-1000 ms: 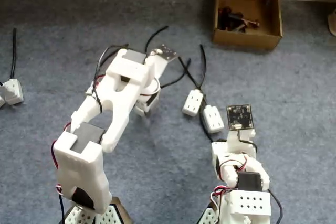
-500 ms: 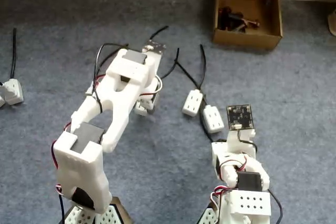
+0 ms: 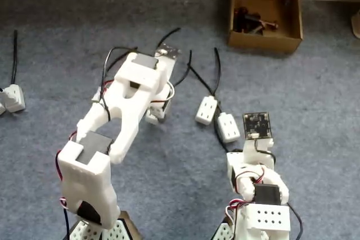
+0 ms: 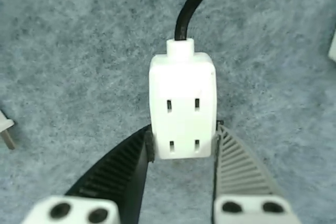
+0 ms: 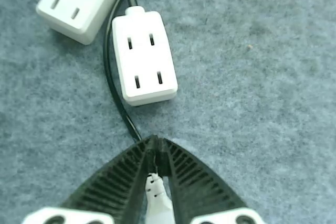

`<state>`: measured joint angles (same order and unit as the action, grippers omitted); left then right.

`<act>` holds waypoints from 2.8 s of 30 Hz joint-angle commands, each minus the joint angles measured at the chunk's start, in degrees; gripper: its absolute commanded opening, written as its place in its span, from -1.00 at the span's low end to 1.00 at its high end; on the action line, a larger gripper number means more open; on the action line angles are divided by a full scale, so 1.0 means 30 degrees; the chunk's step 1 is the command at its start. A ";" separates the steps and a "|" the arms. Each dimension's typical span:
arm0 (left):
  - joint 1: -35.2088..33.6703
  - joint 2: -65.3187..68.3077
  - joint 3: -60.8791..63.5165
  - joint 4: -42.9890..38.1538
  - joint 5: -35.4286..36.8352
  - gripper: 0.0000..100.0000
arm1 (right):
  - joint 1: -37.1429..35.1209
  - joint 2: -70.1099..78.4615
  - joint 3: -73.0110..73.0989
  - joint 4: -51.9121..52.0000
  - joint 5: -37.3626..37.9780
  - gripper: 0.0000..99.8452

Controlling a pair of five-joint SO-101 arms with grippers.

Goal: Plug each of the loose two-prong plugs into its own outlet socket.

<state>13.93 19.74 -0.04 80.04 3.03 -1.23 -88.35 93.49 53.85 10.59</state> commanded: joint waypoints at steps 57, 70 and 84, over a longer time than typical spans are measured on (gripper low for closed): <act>-0.1158 -0.6989 -0.3590 0.6623 -0.1553 -0.59 | -0.0161 -0.0161 -0.0073 -0.0952 0.0264 -0.98; -0.3092 -1.1443 0.4059 0.2608 -0.1465 -0.59 | -0.0132 -0.0161 0.0952 -0.2593 0.0234 -0.98; -0.5788 -1.4549 1.0095 -0.2872 -0.1143 -0.59 | -0.0044 -0.0161 0.3414 -0.6549 0.0176 -0.98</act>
<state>-0.57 -21.23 29.32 74.59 -1.27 -1.14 -88.26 96.04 35.65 10.59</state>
